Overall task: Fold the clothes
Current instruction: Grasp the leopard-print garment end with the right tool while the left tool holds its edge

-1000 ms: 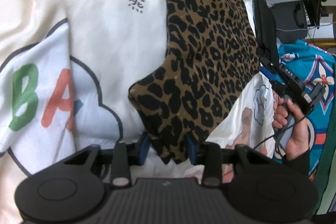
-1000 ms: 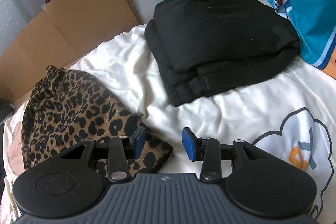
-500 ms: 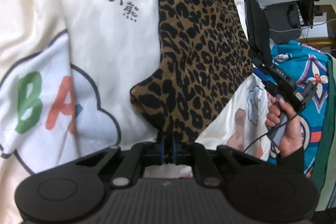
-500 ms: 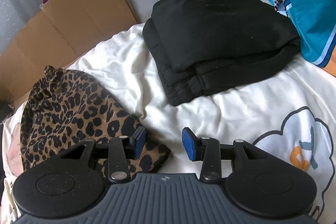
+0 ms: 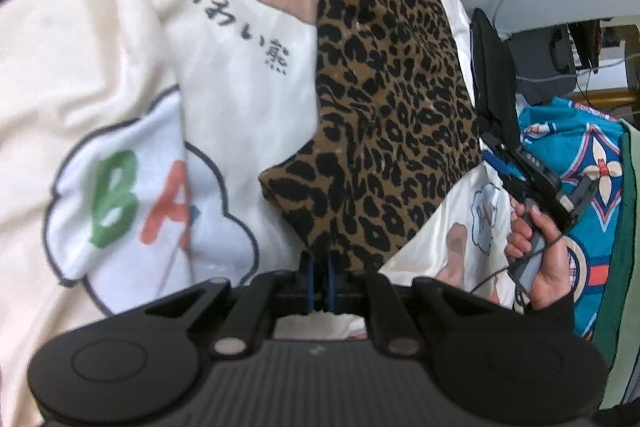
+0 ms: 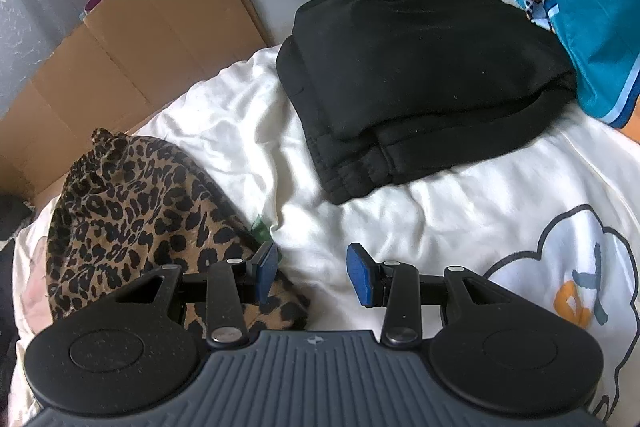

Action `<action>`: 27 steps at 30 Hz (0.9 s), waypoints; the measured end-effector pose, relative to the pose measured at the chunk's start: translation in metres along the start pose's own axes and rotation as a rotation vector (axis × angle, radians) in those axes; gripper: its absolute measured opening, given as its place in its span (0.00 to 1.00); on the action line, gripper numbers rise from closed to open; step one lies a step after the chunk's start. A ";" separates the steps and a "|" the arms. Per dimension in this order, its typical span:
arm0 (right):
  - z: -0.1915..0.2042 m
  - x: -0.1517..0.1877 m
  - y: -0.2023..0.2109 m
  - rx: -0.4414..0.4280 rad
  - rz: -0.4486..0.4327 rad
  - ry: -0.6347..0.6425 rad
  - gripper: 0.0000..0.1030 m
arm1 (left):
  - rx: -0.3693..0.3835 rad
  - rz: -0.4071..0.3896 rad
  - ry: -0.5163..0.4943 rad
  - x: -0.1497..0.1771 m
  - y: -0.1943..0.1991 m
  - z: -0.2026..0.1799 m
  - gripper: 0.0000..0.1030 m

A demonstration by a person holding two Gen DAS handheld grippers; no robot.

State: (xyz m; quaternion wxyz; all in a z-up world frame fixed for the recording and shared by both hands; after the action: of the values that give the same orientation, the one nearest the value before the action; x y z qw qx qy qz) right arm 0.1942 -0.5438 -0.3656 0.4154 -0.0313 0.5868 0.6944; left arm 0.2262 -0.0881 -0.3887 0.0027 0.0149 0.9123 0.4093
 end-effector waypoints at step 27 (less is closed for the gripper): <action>0.037 0.026 -0.025 -0.143 0.164 0.163 0.08 | -0.014 -0.080 -0.002 -0.002 0.031 0.009 0.06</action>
State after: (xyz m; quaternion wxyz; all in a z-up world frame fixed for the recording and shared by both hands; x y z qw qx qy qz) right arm 0.2089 -0.4994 -0.3876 0.3048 -0.0690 0.5682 0.7612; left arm 0.2294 -0.0602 -0.3716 0.0203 -0.0213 0.9091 0.4154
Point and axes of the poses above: each gripper's, at about its wrist camera, not at the fingertips, and y roughly against the way its jaws point, z to its left, x to its underside, the point moved 5 cm from there along -y, roughly the way its jaws point, and after that the axes turned 3 degrees about y, right-handed, at the moved point
